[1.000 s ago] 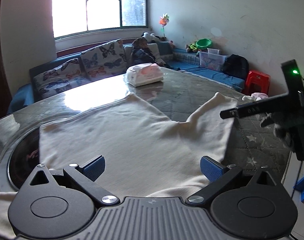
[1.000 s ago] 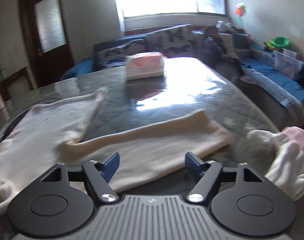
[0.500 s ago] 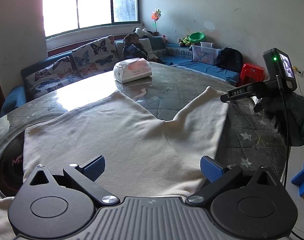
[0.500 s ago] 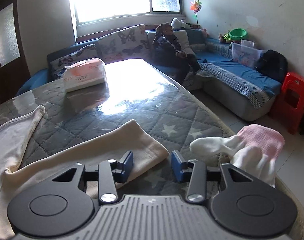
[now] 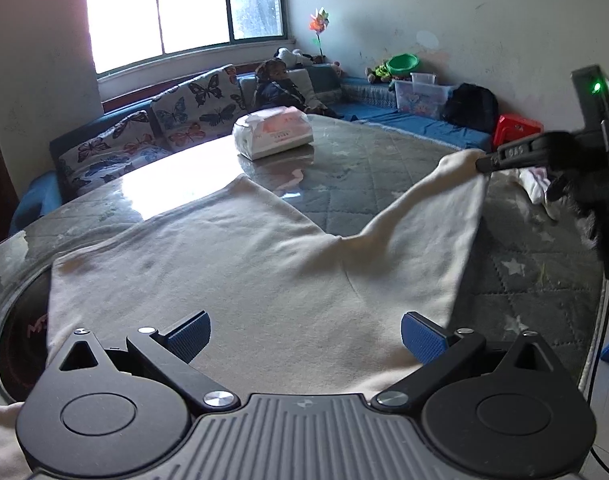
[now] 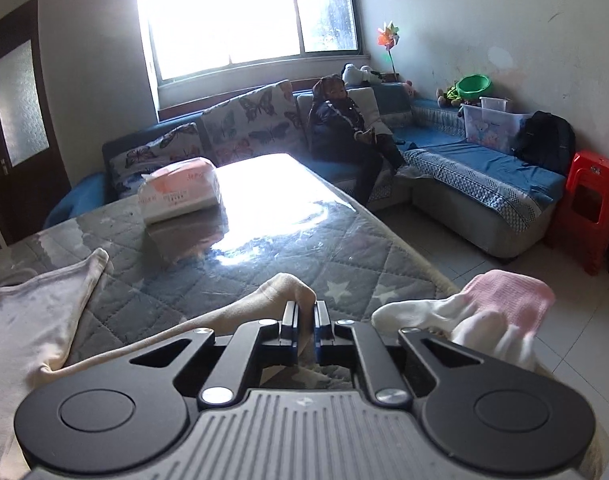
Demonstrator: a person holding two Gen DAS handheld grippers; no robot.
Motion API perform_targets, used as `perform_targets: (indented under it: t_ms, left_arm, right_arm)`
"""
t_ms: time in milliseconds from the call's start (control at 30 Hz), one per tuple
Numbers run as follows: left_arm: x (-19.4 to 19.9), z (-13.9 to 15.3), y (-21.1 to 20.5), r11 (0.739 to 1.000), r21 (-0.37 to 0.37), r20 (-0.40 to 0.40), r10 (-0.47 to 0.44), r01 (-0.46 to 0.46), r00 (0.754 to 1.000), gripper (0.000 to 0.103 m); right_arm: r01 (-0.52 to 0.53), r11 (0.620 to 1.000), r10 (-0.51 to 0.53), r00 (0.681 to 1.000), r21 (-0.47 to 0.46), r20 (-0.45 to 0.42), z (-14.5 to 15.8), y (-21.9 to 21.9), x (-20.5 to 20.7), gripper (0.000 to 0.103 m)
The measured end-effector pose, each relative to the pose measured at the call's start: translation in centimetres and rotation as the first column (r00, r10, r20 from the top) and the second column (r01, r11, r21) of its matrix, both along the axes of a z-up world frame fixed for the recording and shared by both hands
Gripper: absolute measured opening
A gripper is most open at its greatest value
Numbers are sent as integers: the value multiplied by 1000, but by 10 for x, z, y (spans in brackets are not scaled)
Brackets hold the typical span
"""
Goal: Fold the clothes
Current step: 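Grasp the sleeve end with the right gripper, then fold the held sleeve across the sweatshirt body and release it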
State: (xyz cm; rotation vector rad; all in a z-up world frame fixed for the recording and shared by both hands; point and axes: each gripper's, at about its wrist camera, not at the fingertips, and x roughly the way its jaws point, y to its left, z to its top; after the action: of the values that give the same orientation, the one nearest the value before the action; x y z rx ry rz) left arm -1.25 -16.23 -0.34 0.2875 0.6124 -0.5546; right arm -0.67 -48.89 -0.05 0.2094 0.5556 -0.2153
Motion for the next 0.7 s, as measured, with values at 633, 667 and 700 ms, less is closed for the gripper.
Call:
perform_targets:
  t_ms: [633, 667, 700]
  left_arm:
    - [-8, 12, 28, 997, -20, 46, 72, -71, 996, 103]
    - [-9, 12, 35, 996, -25, 48, 90, -88, 995, 103]
    - [-9, 13, 43, 994, -32, 48, 108, -107, 993, 103]
  right_arm:
    - [-157, 987, 154, 981, 18, 118, 60, 34, -22, 6]
    - [-177, 984, 173, 977, 20, 128, 66, 40, -24, 6]
    - [-196, 980, 191, 972, 22, 138, 73, 45, -26, 6]
